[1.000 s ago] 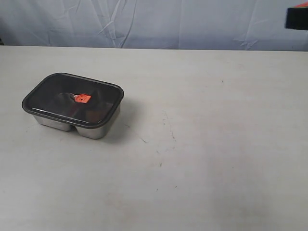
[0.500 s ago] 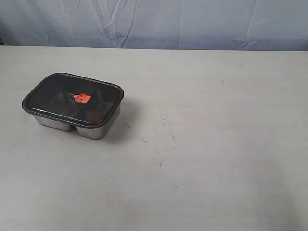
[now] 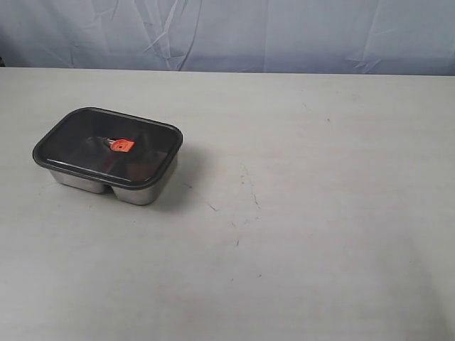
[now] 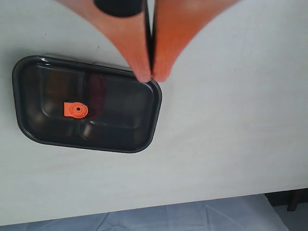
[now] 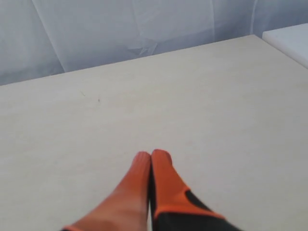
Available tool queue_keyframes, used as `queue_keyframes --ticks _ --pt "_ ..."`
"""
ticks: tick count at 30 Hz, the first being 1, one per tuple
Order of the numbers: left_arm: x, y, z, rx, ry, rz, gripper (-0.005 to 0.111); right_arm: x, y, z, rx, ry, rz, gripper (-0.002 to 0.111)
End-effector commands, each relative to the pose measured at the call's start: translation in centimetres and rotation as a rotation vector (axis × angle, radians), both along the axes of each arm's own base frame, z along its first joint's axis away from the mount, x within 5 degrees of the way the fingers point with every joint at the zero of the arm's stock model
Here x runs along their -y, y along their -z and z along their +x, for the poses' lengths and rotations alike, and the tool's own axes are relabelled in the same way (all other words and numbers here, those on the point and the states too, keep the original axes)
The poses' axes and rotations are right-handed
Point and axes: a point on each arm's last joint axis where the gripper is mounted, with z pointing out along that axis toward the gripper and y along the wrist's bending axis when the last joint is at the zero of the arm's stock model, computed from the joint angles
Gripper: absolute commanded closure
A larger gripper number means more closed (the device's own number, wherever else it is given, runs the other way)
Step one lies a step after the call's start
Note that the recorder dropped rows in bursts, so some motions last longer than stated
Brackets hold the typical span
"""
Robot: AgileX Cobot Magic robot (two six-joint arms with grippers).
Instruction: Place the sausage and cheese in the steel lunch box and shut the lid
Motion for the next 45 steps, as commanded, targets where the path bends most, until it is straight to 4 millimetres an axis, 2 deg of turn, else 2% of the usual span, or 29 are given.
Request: queue_keyframes --ticks 1,31,33,36,39,44,45 --pt "0.0 -0.1 -0.1 0.011 -0.004 -0.002 0.107 0.1 0.4 -0.6 0.082 0.006 -0.018 0.109" --pt "0.0 0.0 -0.1 0.008 -0.004 -0.002 0.107 0.0 0.6 -1.1 0.079 -0.001 0.012 0.109" --pt "-0.3 0.4 -0.1 0.033 -0.015 0.04 0.107 0.0 0.6 -1.1 0.079 -0.001 0.012 0.109" --pt "-0.8 1.3 -0.1 0.118 -0.039 0.121 0.107 0.0 0.6 -1.1 0.079 -0.001 0.012 0.109" --pt "-0.8 3.3 -1.1 0.164 -0.076 0.083 0.107 0.0 0.6 -1.1 0.079 -0.001 0.012 0.109" --pt "-0.8 8.3 -3.5 0.192 -0.171 -0.047 0.107 0.0 0.6 -1.1 0.079 -0.001 0.012 0.109" --pt "-0.7 10.2 -4.6 0.195 -0.189 -0.07 0.107 0.0 0.6 -1.1 0.079 -0.001 0.012 0.109"
